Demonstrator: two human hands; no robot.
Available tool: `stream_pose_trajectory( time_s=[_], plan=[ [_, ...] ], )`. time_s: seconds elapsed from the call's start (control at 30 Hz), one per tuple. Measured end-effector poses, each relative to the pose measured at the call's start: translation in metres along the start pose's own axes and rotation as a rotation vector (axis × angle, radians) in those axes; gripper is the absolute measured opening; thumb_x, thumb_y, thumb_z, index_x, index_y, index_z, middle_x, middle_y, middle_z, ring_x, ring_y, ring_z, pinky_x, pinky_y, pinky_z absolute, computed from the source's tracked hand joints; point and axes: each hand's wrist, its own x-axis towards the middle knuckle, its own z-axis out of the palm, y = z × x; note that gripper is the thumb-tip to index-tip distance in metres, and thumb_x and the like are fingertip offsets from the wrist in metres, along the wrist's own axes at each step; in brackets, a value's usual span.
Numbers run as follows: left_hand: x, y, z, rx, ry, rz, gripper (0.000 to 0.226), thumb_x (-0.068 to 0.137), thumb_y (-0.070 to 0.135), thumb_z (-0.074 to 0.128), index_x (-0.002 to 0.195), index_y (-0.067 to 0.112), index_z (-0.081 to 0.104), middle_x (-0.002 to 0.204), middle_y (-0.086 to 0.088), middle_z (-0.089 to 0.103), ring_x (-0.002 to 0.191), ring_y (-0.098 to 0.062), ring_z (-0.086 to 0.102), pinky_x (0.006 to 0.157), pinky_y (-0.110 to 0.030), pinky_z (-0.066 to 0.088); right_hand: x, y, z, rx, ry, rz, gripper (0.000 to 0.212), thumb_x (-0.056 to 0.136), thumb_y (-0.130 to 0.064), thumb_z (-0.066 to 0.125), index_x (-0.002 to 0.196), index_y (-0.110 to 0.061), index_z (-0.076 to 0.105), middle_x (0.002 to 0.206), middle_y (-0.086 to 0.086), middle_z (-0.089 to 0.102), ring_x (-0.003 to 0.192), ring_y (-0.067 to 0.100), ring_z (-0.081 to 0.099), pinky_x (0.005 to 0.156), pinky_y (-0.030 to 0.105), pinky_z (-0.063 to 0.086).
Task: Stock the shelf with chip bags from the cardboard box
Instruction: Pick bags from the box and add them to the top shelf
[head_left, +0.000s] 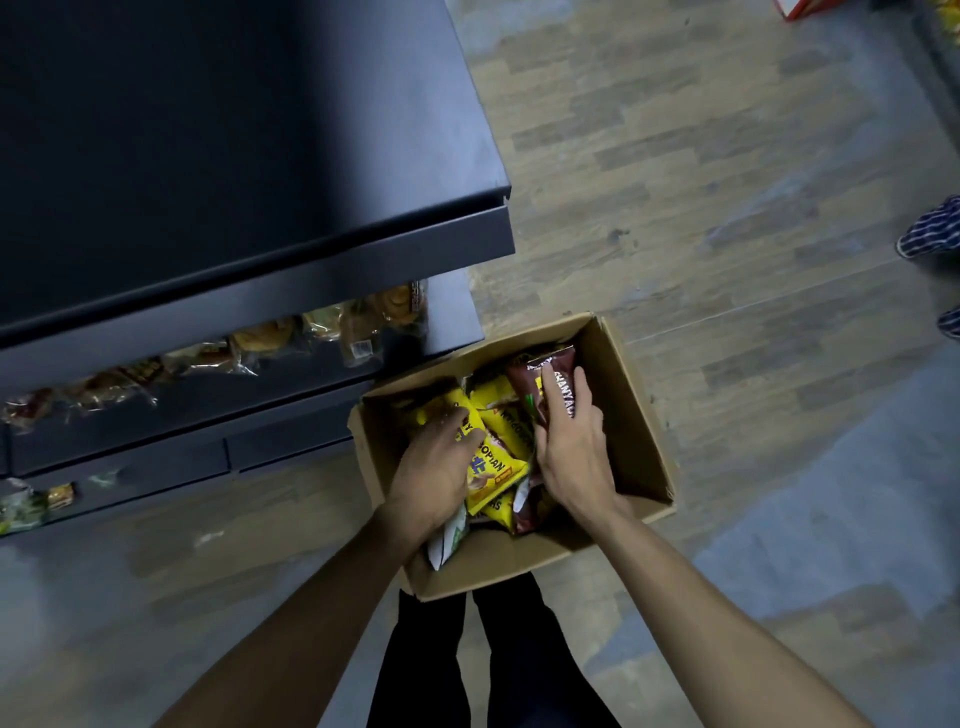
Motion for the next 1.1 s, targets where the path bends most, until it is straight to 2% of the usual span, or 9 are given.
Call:
stream_pose_trajectory(
  time_s=[0.07,0.13,0.23,0.33,0.5,0.67,0.77,0.97,1.1],
  plan=[
    [-0.001,0.008,0.012,-0.032,0.149,-0.184,0.043,0.083,0.025,0.064,0.122,0.008,0.057,0.126,-0.015,0.052,0.11,-0.032,0.051,0.094,-0.04,0.043,0.006,0.001,0.016,-0.077,-0.026,0.008,0.076,0.095,-0.026,0.055,0.156,-0.029,0.01,0.16,0.019,0.004,0.131,0.04,0.034,0.096,0.051,0.046],
    [0.004,0.019,0.024,-0.136,0.219,-0.419,0.049,0.083,0.028,0.062,0.123,0.002,0.053,0.122,-0.019,0.05,0.106,-0.035,0.05,0.09,-0.043,0.045,0.01,0.002,0.028,-0.122,-0.026,0.015,0.081,0.094,-0.037,0.055,0.156,-0.029,0.005,0.16,0.021,0.002,0.13,0.04,0.036,0.092,0.053,0.048],
    [0.019,0.033,0.04,-0.362,0.157,-0.686,0.07,0.09,0.039,0.057,0.138,-0.008,0.034,0.139,-0.03,0.031,0.125,-0.042,0.036,0.107,-0.042,0.03,0.015,0.005,0.037,-0.134,-0.019,0.025,0.085,0.093,-0.048,0.052,0.156,-0.029,-0.001,0.16,0.021,0.001,0.126,0.04,0.038,0.089,0.053,0.049],
    [0.033,0.039,0.057,-0.558,0.145,-0.859,0.081,0.093,0.043,0.053,0.15,0.0,0.015,0.148,-0.03,0.015,0.135,-0.043,0.023,0.114,-0.041,0.016,0.018,0.008,0.04,-0.148,-0.027,0.029,0.086,0.094,-0.054,0.047,0.155,-0.03,-0.007,0.16,0.02,0.0,0.124,0.04,0.039,0.091,0.052,0.047],
    [0.052,0.035,0.065,-0.818,0.228,-0.916,0.084,0.088,0.047,0.06,0.152,0.02,0.014,0.142,-0.027,0.028,0.126,-0.047,0.038,0.107,-0.045,0.036,0.02,0.013,0.04,-0.16,-0.052,0.034,0.086,0.094,-0.058,0.043,0.154,-0.032,-0.012,0.159,0.022,0.002,0.123,0.04,0.039,0.094,0.052,0.044],
    [0.058,0.018,0.044,-0.722,0.187,-0.907,0.083,0.094,0.038,0.053,0.154,0.009,0.004,0.155,-0.019,0.022,0.134,-0.039,0.032,0.109,-0.037,0.027,0.021,0.007,0.026,-0.234,-0.064,0.017,0.088,0.092,-0.039,0.058,0.155,-0.032,-0.004,0.155,0.02,0.016,0.119,0.037,0.043,0.092,0.05,0.045],
    [0.048,0.015,0.036,-0.721,0.249,-0.785,0.078,0.09,0.032,0.061,0.151,0.008,0.018,0.155,-0.013,0.026,0.136,-0.04,0.032,0.111,-0.038,0.025,0.018,0.004,0.013,-0.186,-0.068,0.006,0.082,0.092,-0.033,0.059,0.155,-0.03,0.007,0.154,0.016,0.02,0.119,0.036,0.044,0.095,0.048,0.045],
    [0.003,0.028,0.003,-0.825,0.378,-0.653,0.068,0.081,0.025,0.07,0.143,0.024,0.041,0.125,-0.016,0.049,0.112,-0.036,0.053,0.089,-0.033,0.043,-0.01,-0.007,-0.013,-0.123,-0.05,-0.044,0.079,0.089,-0.031,0.06,0.152,-0.029,0.013,0.149,0.011,0.026,0.113,0.036,0.048,0.09,0.049,0.048],
    [-0.034,0.031,-0.022,-0.788,0.505,-0.576,0.067,0.075,0.017,0.075,0.136,0.019,0.048,0.116,-0.012,0.053,0.108,-0.029,0.053,0.079,-0.02,0.032,-0.034,-0.031,-0.037,-0.044,-0.004,-0.076,0.076,0.09,-0.031,0.06,0.153,-0.03,0.017,0.147,0.01,0.029,0.114,0.034,0.05,0.093,0.046,0.048]
  ],
)
